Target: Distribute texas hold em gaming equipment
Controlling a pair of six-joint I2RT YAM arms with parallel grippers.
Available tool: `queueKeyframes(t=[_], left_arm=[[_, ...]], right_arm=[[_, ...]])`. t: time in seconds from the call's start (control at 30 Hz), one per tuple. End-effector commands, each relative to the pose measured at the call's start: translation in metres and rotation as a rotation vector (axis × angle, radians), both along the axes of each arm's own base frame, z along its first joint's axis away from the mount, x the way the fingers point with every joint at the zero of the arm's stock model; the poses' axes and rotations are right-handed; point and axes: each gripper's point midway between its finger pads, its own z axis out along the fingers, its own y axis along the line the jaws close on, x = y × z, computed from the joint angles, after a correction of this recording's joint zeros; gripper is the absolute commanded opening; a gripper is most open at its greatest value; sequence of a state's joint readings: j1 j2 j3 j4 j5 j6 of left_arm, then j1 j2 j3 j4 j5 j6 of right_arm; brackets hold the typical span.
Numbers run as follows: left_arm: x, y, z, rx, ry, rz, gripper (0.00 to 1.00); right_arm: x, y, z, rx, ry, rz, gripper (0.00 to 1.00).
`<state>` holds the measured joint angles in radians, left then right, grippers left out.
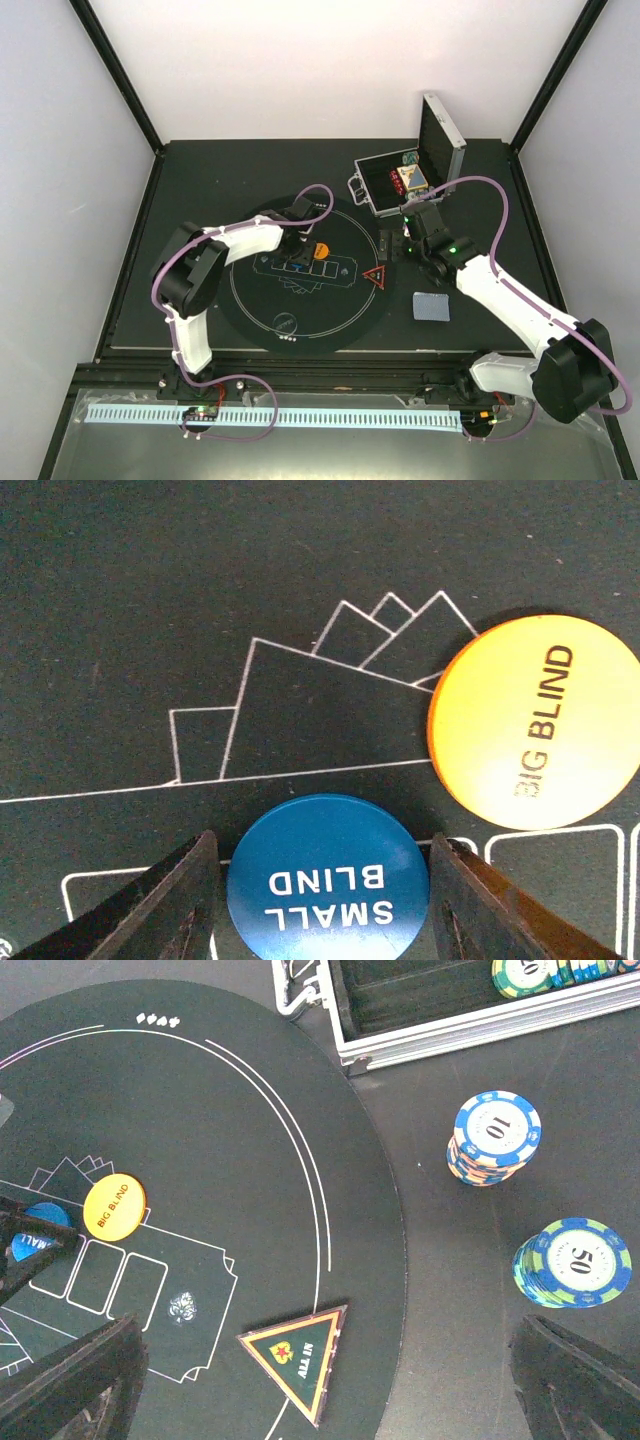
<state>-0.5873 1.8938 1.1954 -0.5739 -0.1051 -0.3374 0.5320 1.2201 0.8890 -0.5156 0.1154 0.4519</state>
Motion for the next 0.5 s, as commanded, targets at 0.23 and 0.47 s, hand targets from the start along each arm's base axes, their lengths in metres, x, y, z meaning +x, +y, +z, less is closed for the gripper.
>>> queueKeyframes(t=[0.23, 0.47], left_arm=[[0.008, 0.086, 0.005, 0.095, -0.019, 0.209, 0.57], [0.012, 0.138, 0.010, 0.112, -0.013, 0.324, 0.58]], right_arm=[[0.002, -0.001, 0.002, 0.013, -0.010, -0.010, 1.00], [0.002, 0.002, 0.002, 0.027, -0.008, -0.005, 1.00]])
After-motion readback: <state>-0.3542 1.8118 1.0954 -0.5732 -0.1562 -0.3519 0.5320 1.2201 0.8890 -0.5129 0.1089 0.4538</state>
